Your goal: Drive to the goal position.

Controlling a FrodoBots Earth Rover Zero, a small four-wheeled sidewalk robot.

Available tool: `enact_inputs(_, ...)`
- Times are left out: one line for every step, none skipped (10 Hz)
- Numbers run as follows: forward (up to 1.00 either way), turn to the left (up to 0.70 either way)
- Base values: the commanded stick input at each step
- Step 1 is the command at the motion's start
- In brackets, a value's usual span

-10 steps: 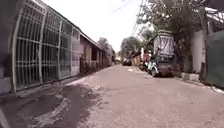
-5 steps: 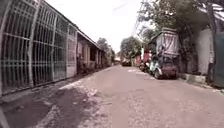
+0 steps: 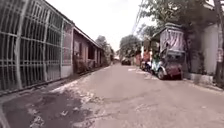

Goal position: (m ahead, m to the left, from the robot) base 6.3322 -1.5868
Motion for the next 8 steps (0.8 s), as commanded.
enact_inputs(0.7, 0.0)
enact_inputs(0.7, 0.0)
enact_inputs(0.7, 0.0)
enact_inputs(0.7, 0.0)
enact_inputs(0.7, 0.0)
enact_inputs(0.7, 0.0)
enact_inputs(0.7, 0.0)
enact_inputs(0.7, 0.0)
